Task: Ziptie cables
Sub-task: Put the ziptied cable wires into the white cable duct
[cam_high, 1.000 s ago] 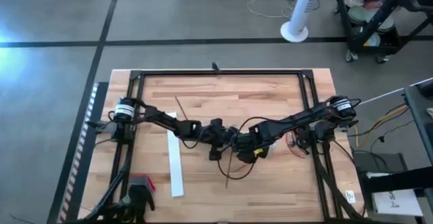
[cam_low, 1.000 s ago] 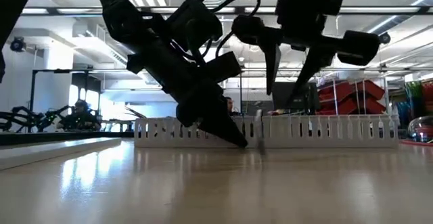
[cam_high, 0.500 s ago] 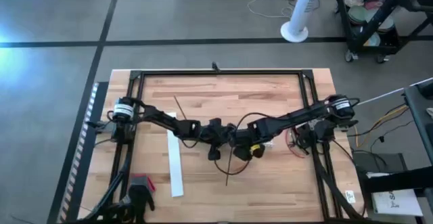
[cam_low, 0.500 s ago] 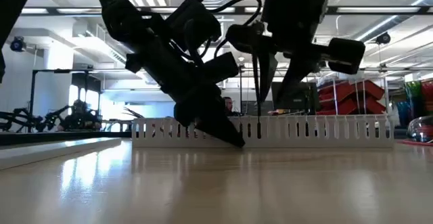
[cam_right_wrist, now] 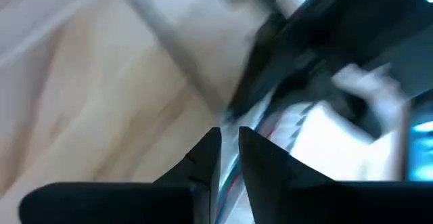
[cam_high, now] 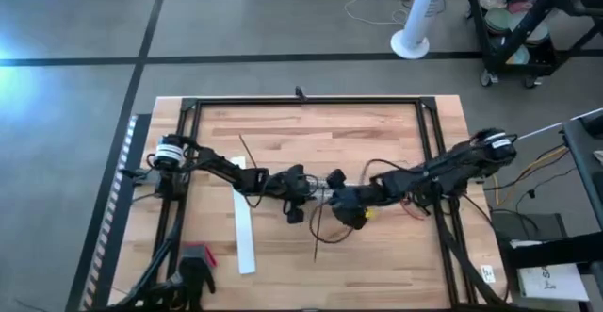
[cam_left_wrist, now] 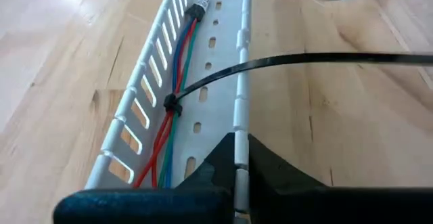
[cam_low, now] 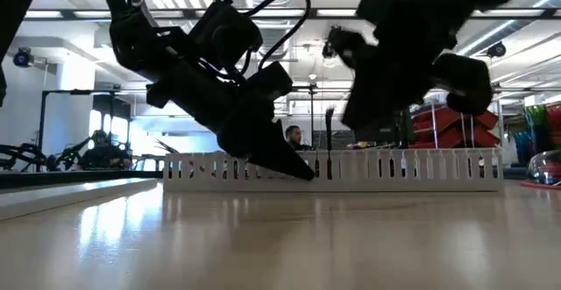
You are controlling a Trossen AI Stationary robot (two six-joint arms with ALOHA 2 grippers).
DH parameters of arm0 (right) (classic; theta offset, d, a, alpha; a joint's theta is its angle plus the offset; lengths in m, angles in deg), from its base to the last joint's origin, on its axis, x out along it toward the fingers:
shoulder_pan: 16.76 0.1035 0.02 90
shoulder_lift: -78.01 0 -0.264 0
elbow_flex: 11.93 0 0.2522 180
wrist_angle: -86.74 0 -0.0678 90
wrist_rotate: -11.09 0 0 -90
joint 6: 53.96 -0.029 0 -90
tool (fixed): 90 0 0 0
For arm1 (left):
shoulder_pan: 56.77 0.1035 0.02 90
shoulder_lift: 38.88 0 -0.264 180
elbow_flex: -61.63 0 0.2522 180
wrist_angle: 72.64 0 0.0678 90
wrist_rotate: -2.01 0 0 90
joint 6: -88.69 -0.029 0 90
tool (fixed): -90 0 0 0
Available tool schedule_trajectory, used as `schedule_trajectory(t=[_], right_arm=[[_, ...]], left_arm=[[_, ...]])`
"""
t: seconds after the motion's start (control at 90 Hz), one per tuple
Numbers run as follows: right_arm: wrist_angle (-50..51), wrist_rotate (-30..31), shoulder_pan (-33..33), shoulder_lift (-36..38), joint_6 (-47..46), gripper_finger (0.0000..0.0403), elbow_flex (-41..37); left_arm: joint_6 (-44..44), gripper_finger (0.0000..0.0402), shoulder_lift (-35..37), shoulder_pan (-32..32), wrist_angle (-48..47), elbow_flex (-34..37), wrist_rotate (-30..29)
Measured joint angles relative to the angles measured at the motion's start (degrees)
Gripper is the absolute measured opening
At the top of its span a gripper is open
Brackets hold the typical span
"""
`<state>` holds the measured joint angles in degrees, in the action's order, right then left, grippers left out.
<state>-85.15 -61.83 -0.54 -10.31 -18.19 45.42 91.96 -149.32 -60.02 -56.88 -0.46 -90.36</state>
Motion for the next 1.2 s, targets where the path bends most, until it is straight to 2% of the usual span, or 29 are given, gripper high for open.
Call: schedule_trajectory(t=[0.122,0.322,0.489,0.622,0.833,1.033,1.2], right_arm=[[-10.26,3.13,1.89,-1.26,2.88,0.0058,-4.7],[-16.22,6.73,2.55,-5.77,3.82,0.0091,-5.65],[-19.3,7.54,2.66,-7.95,4.79,0.0099,-5.65],[-19.77,7.42,2.66,-8.21,4.8,0.0079,-5.34],[-20.01,6.98,2.66,-8.16,5.39,0.001,-4.04],[-13.54,6.32,1.83,-7.94,4.81,0.0001,-1.96],[4.33,3.34,0.46,-7.09,6.46,0.0,3.37]], left_arm=[[0.29,0.0,0.0,-0.02,-0.23,-0.32,0.0],[0.39,0.0,0.0,0.0,-0.39,-0.35,0.09],[0.74,0.0,0.0,0.0,-0.52,-0.37,0.09],[0.74,0.0,0.0,0.0,-0.6,-0.37,0.07],[0.74,0.0,0.0,0.0,-0.64,-0.37,0.08],[0.74,0.0,-0.02,-0.02,-0.71,-0.37,0.09],[0.24,0.0,-0.02,-0.02,-0.81,-0.37,0.79]])
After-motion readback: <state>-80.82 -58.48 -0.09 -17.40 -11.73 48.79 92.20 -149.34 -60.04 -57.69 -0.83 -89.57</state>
